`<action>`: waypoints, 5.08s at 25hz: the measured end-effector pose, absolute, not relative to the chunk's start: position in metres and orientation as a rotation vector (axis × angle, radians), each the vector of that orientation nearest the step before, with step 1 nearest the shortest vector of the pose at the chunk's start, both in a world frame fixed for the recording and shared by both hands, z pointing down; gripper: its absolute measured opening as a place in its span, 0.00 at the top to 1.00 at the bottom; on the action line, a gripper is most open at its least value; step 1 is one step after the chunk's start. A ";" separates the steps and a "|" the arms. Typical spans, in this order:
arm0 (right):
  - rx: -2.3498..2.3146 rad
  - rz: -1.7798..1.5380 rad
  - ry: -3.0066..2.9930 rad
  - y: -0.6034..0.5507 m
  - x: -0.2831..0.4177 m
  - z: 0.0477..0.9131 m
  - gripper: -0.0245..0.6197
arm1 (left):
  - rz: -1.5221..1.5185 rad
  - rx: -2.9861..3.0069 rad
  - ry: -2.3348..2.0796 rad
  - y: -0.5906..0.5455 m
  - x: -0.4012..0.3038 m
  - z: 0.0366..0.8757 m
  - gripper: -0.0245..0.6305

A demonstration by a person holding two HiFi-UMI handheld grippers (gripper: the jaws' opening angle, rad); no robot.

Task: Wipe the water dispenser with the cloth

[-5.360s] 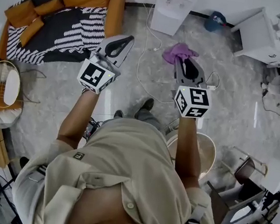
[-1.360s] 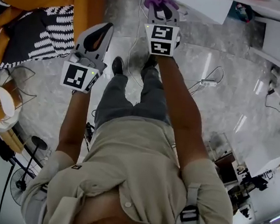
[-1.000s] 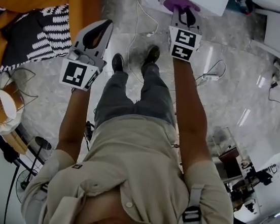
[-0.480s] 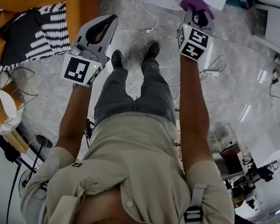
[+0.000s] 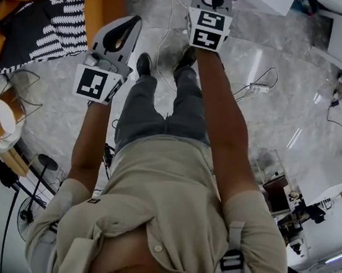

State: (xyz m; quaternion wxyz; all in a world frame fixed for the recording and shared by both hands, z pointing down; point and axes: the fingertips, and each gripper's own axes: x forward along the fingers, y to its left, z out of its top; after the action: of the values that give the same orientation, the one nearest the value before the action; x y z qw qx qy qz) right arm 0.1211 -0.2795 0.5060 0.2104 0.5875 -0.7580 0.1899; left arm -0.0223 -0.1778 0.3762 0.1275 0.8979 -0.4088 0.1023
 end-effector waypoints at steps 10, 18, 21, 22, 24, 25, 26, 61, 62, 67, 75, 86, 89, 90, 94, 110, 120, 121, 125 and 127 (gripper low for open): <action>1.752 0.540 -2.048 -0.270 0.156 0.521 0.83 | 0.326 2.582 -1.179 -0.169 -0.039 0.404 0.94; 2.000 0.619 -1.738 -0.233 0.289 0.561 0.83 | 0.324 2.612 -1.115 -0.176 -0.013 0.423 0.94; 2.025 0.606 -1.714 -0.230 0.303 0.567 0.83 | 0.324 2.611 -1.105 -0.175 -0.008 0.429 0.94; 2.033 0.605 -1.710 -0.230 0.305 0.570 0.83 | 0.324 2.610 -1.103 -0.174 -0.007 0.430 0.94; 2.048 0.602 -1.697 -0.231 0.307 0.579 0.83 | 0.328 2.607 -1.103 -0.172 -0.010 0.435 0.94; 2.053 0.596 -1.689 -0.231 0.309 0.586 0.83 | 0.330 2.604 -1.104 -0.171 -0.012 0.438 0.94; 2.054 0.587 -1.684 -0.231 0.311 0.595 0.83 | 0.334 2.598 -1.107 -0.170 -0.015 0.441 0.94; 2.078 1.012 -1.809 -0.281 0.211 0.750 0.84 | 0.359 2.479 -1.165 -0.199 -0.057 0.526 0.94; 2.036 0.989 -1.844 -0.285 0.199 0.750 0.84 | 0.360 2.477 -1.168 -0.199 -0.059 0.527 0.94; 1.830 0.855 -1.991 -0.304 0.137 0.746 0.85 | 0.369 2.466 -1.185 -0.197 -0.070 0.532 0.94; 1.637 0.750 -1.899 -0.286 0.153 0.809 0.85 | 0.389 2.448 -1.195 -0.192 -0.082 0.551 0.94; 1.747 0.705 -1.620 -0.242 0.271 0.837 0.85 | 0.394 2.443 -1.139 -0.187 -0.062 0.578 0.94; 1.776 0.688 -1.594 -0.230 0.282 0.839 0.85 | 0.398 2.445 -1.129 -0.187 -0.059 0.582 0.94; 1.787 0.681 -1.586 -0.227 0.282 0.839 0.85 | 0.401 2.445 -1.127 -0.186 -0.059 0.583 0.94; 1.945 0.805 -1.486 -0.214 0.286 0.847 0.85 | 0.411 2.440 -1.131 -0.185 -0.068 0.587 0.94; 1.881 1.269 -1.644 -0.246 0.124 0.958 0.85 | 0.534 2.396 -1.142 -0.153 -0.130 0.642 0.94; 1.769 1.082 -1.675 -0.267 0.142 0.979 0.85 | 0.543 2.364 -1.148 -0.145 -0.129 0.663 0.94; 1.776 1.106 -1.605 -0.256 0.162 0.990 0.85 | 0.541 2.370 -1.141 -0.146 -0.124 0.664 0.94; 1.826 1.091 -1.412 -0.228 0.245 1.010 0.85 | 0.522 2.397 -1.120 -0.152 -0.107 0.667 0.94; 1.859 1.069 -1.353 -0.219 0.278 1.012 0.85 | 0.514 2.400 -1.114 -0.154 -0.102 0.670 0.94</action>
State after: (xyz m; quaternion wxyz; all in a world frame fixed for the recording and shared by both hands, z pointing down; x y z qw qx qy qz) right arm 0.2782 -0.2194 1.0116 0.2983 0.6997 -0.5093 0.4025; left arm -0.1017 -0.1540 0.6702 0.2214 0.8683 -0.4031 0.1861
